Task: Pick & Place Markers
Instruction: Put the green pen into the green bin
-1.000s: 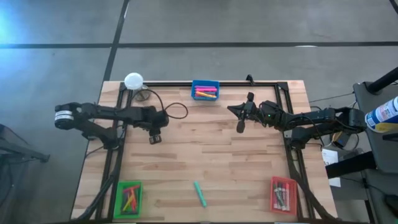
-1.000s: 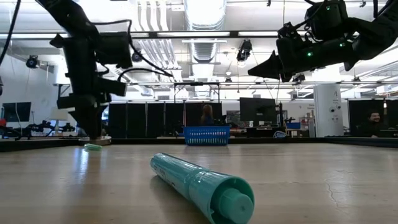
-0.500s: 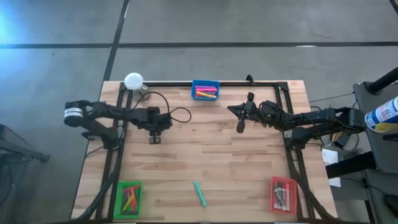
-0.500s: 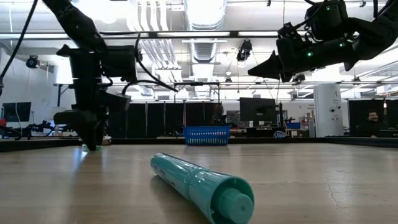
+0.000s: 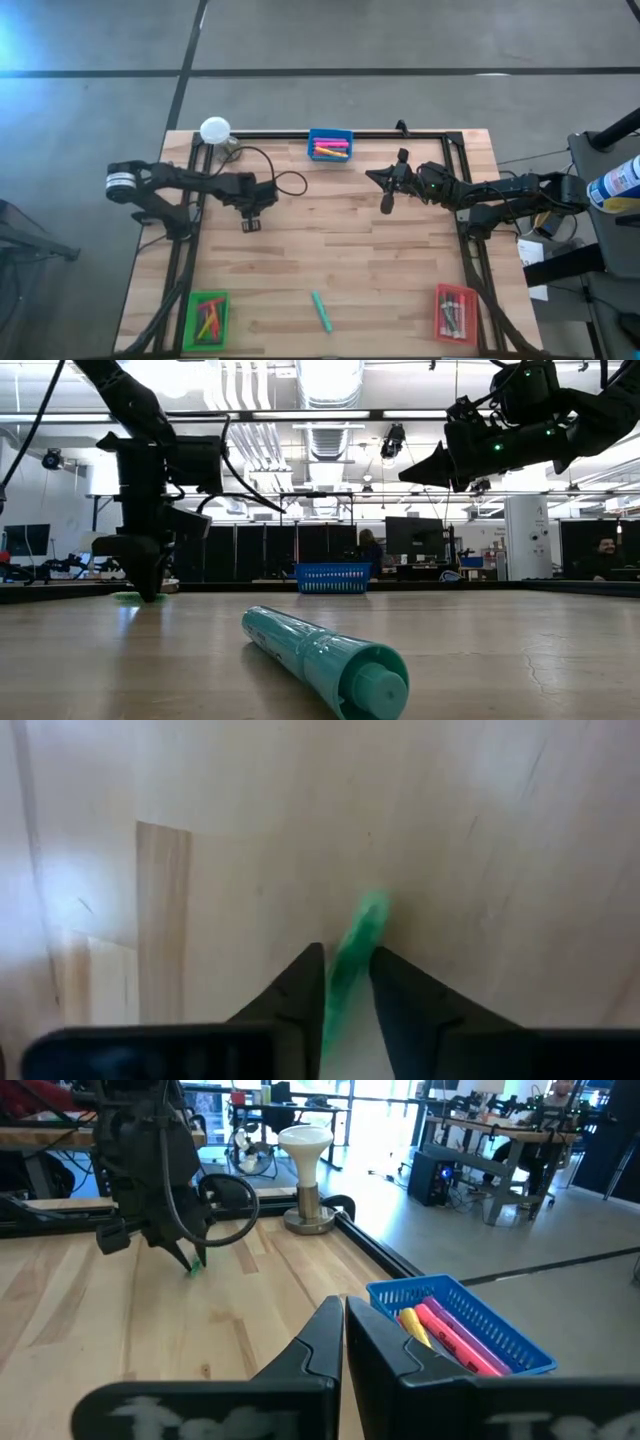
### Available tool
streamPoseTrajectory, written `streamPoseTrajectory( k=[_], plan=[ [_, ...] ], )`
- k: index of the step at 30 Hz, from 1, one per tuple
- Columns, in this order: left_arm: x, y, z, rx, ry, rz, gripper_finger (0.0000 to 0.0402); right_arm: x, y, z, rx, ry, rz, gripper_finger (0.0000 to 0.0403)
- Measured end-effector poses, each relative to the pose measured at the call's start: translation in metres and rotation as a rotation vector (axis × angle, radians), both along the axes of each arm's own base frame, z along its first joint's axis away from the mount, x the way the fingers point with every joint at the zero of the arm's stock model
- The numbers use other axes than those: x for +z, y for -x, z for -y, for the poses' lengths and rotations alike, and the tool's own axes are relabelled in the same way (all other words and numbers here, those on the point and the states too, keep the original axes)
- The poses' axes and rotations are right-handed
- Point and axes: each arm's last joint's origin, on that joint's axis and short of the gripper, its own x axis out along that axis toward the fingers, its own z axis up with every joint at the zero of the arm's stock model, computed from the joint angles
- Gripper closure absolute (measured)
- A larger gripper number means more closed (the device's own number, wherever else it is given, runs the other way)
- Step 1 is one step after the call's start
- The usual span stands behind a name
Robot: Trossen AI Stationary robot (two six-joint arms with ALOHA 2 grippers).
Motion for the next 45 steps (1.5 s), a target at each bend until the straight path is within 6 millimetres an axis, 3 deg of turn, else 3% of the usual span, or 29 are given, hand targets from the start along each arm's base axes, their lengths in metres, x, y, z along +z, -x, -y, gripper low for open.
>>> streamPoseTrajectory(
  k=[9, 21, 28, 33, 40, 45],
  plan=[
    [0.009, -0.008, 0.003, 0.034, 0.149, 0.057, 0.0377, 0.000, 0.000, 0.000, 0.000, 0.000, 0.000, 0.0392],
    [0.007, -0.007, 0.005, 0.178, 0.188, 0.078, 0.0323, 0.000, 0.000, 0.000, 0.000, 0.000, -0.001, 0.0392],
    [0.005, -0.005, 0.005, 0.197, 0.186, 0.073, 0.0318, 0.000, 0.000, 0.000, 0.000, -0.001, 0.000, 0.0392],
    [0.004, -0.003, 0.005, 0.209, 0.189, 0.052, 0.0330, 0.000, 0.000, 0.000, 0.000, -0.004, 0.001, 0.0392],
    [-0.001, 0.005, 0.008, 0.240, 0.208, 0.009, 0.0378, 0.000, 0.000, 0.000, 0.000, -0.004, 0.000, 0.0392],
    [0.008, 0.001, 0.010, 0.305, 0.235, -0.002, 0.0377, 0.000, 0.000, 0.000, 0.000, -0.004, 0.001, 0.0392]
  ],
)
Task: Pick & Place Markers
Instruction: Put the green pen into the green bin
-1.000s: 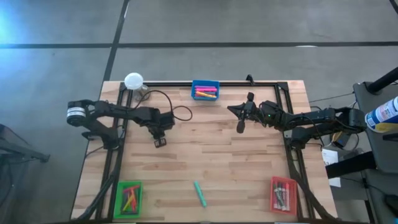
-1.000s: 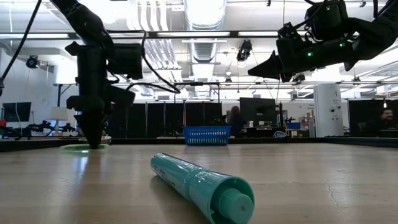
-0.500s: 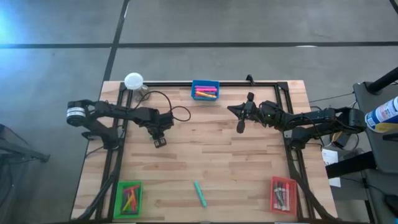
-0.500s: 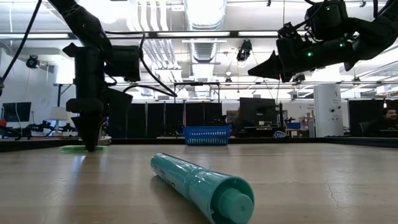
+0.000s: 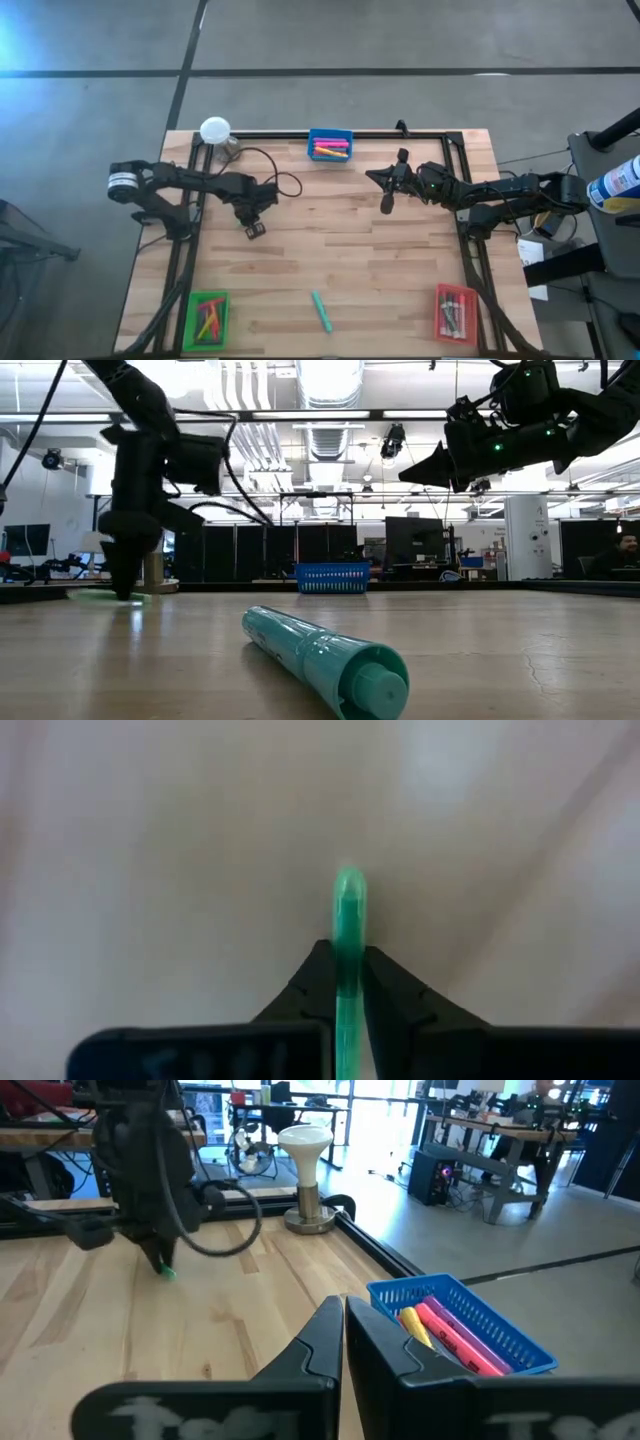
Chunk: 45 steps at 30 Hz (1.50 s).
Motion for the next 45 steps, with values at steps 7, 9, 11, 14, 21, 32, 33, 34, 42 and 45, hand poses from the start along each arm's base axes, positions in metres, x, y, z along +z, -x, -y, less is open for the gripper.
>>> streamPoseTrajectory(
  k=[7, 9, 11, 14, 21, 32, 33, 34, 42, 45],
  plan=[
    [0.030, -0.011, 0.020, 0.090, 0.095, -0.043, 0.0371, 0.000, 0.000, 0.000, 0.000, 0.000, -0.001, 0.0392],
    [0.038, -0.018, 0.031, 0.102, 0.120, -0.024, 0.0373, 0.000, 0.000, 0.000, 0.000, 0.000, -0.002, 0.0392],
    [0.046, -0.022, 0.048, 0.104, 0.155, -0.017, 0.0374, -0.001, 0.000, 0.000, 0.000, -0.001, -0.008, 0.0392],
    [0.056, -0.026, 0.078, 0.108, 0.212, -0.004, 0.0374, -0.002, 0.000, 0.000, 0.001, -0.003, -0.025, 0.0392],
    [0.073, -0.010, 0.164, 0.156, 0.286, -0.039, 0.0375, -0.003, 0.000, 0.000, 0.002, 0.008, -0.034, 0.0392],
    [0.089, 0.064, 0.266, 0.324, 0.282, 0.001, 0.0375, -0.003, 0.000, 0.000, 0.000, -0.008, -0.027, 0.0392],
    [0.087, 0.069, 0.269, 0.343, 0.271, 0.017, 0.0376, -0.003, 0.000, 0.000, 0.000, -0.009, -0.027, 0.0392],
    [0.085, 0.074, 0.272, 0.360, 0.256, 0.030, 0.0376, -0.003, 0.000, 0.000, 0.000, -0.009, -0.027, 0.0392],
    [0.067, 0.087, 0.274, 0.405, 0.211, 0.045, 0.0352, -0.003, 0.000, 0.000, -0.001, -0.017, -0.023, 0.0392],
    [0.067, 0.087, 0.274, 0.404, 0.216, 0.048, 0.0333, -0.003, 0.000, 0.000, -0.001, -0.018, -0.023, 0.0392]
  ],
)
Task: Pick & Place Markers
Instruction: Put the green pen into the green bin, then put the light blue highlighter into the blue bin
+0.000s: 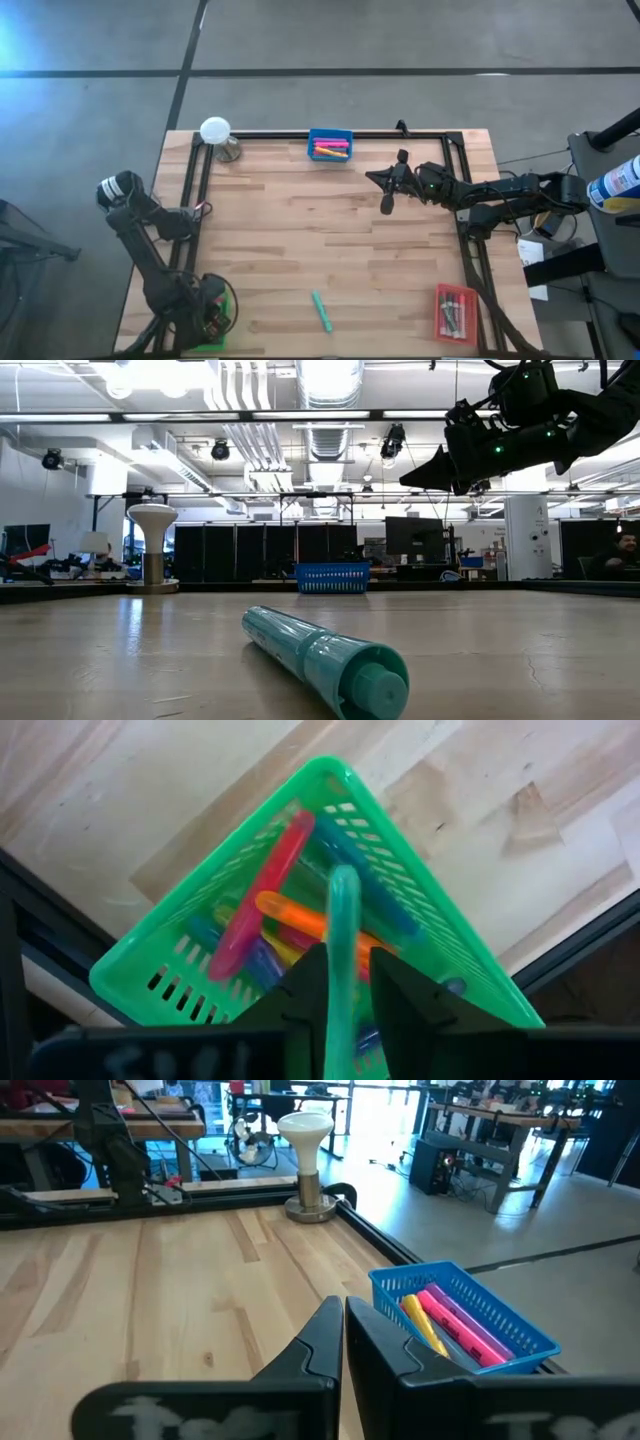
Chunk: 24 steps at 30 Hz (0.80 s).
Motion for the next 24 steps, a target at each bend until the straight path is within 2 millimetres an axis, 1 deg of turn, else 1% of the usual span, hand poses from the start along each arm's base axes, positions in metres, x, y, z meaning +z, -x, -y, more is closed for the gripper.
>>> streamPoseTrajectory(
  k=[4, 8, 11, 14, 18, 22, 24],
  plan=[
    [0.000, 0.000, 0.000, 0.003, 0.006, -0.011, 0.0316, 0.000, 0.000, 0.000, 0.000, 0.000, 0.000, 0.0392],
    [0.002, 0.000, 0.001, -0.023, 0.018, -0.023, 0.0309, 0.000, 0.000, 0.000, 0.000, 0.000, 0.000, 0.0392],
    [0.011, -0.002, 0.003, -0.073, 0.038, 0.007, 0.0309, 0.000, 0.000, 0.000, 0.000, 0.000, -0.001, 0.0392],
    [0.016, -0.010, 0.001, -0.130, 0.019, 0.078, 0.0310, 0.000, 0.000, 0.000, 0.000, 0.000, -0.001, 0.0392],
    [0.014, -0.032, -0.007, -0.216, -0.006, 0.184, 0.0335, 0.000, 0.000, 0.000, 0.000, -0.001, 0.000, 0.0392],
    [0.009, -0.063, -0.023, -0.352, -0.028, 0.323, 0.0382, 0.000, 0.000, 0.000, -0.002, -0.013, 0.004, 0.0392],
    [0.006, -0.080, -0.033, -0.430, -0.059, 0.400, 0.0396, 0.000, 0.000, 0.000, 0.000, -0.026, 0.009, 0.0392]
  ],
)
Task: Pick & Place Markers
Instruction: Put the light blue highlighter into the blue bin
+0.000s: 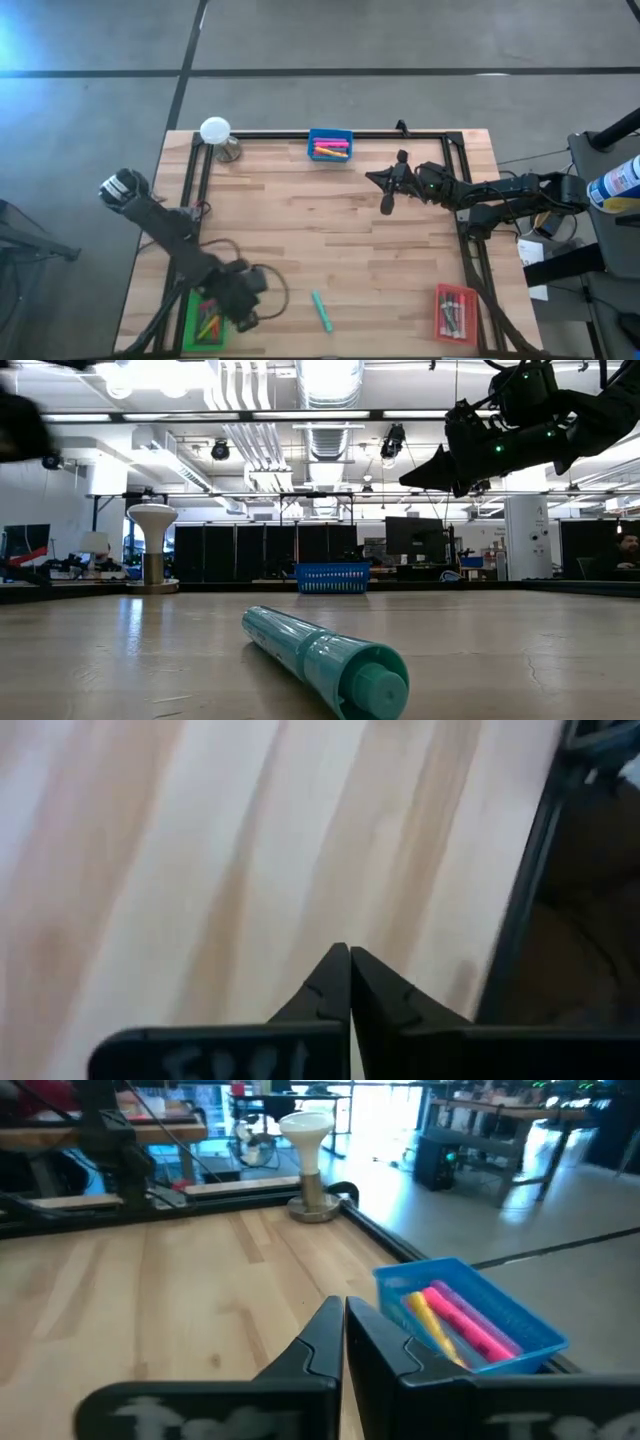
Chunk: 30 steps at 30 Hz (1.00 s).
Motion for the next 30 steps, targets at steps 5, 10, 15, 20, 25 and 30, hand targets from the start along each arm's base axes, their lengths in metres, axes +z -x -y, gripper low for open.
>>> streamPoseTrajectory(
  k=[5, 10, 15, 20, 25, 30],
  plan=[
    [-0.007, -0.042, -0.025, -0.179, -0.084, 0.234, 0.0400, 0.000, -0.002, -0.006, 0.181, -0.042, 0.013, 0.0392],
    [-0.012, -0.074, -0.033, -0.361, -0.152, 0.398, 0.0397, 0.000, -0.002, -0.009, 0.233, -0.066, 0.019, 0.0392],
    [-0.015, -0.097, -0.032, -0.401, -0.219, 0.389, 0.0378, 0.000, -0.002, -0.009, 0.230, -0.071, 0.020, 0.0392],
    [-0.019, -0.114, -0.023, -0.487, -0.247, 0.325, 0.0344, 0.000, -0.002, -0.009, 0.229, -0.072, 0.021, 0.0392],
    [-0.026, -0.135, -0.014, -0.600, -0.320, 0.287, 0.0320, 0.000, -0.002, -0.009, 0.229, -0.070, 0.020, 0.0392],
    [-0.029, -0.156, -0.012, -0.682, -0.371, 0.256, 0.0314, -0.001, -0.002, -0.009, 0.229, -0.071, 0.010, 0.0392]
  ],
)
